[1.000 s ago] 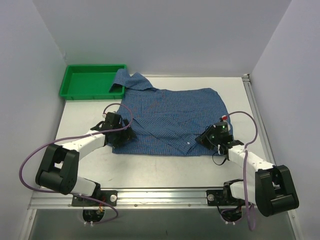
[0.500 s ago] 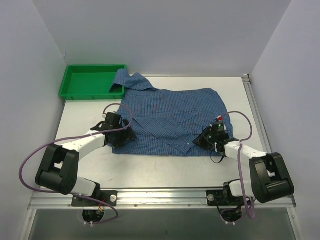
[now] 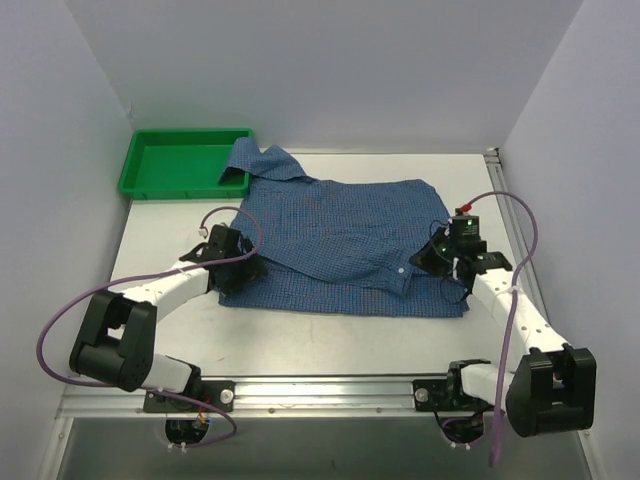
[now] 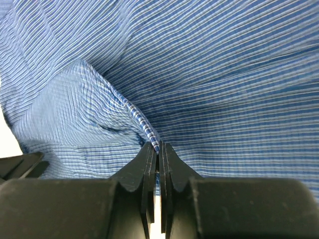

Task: Fold and stack the long sleeve shirts
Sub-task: Fold the shirt

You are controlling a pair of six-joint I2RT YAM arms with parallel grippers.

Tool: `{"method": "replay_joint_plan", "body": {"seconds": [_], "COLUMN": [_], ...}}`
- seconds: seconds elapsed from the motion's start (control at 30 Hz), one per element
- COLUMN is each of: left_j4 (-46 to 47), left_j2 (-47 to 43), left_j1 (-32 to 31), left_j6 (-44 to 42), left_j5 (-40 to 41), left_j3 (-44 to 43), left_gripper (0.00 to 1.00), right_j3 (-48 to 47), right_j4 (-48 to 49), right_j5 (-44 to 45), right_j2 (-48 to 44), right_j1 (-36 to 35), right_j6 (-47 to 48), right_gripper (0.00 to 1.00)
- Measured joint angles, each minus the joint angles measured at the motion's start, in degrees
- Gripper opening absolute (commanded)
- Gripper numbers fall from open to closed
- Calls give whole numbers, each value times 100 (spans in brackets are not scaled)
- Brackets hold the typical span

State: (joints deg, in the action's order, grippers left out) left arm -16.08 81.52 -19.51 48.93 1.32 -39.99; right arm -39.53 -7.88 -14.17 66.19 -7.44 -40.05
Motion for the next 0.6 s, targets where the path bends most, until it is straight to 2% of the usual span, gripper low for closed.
{"method": "replay_joint_plan", "body": {"seconds": [0.3, 0.6], "left_j4": [-55, -87], "left_j2": [-11, -20], "left_j1": [17, 28], "left_j6": [9, 4], "left_j5": [98, 90], "left_j3": [2, -2], "left_gripper": [91, 91], "right_j3": [-605, -723], "right_j4": [-1617, -2004], "right_j5": [-216, -212], "right_j2": [-42, 208], "right_j1": [627, 629], "right_j6": [514, 560], "right_gripper": [0, 3]}}
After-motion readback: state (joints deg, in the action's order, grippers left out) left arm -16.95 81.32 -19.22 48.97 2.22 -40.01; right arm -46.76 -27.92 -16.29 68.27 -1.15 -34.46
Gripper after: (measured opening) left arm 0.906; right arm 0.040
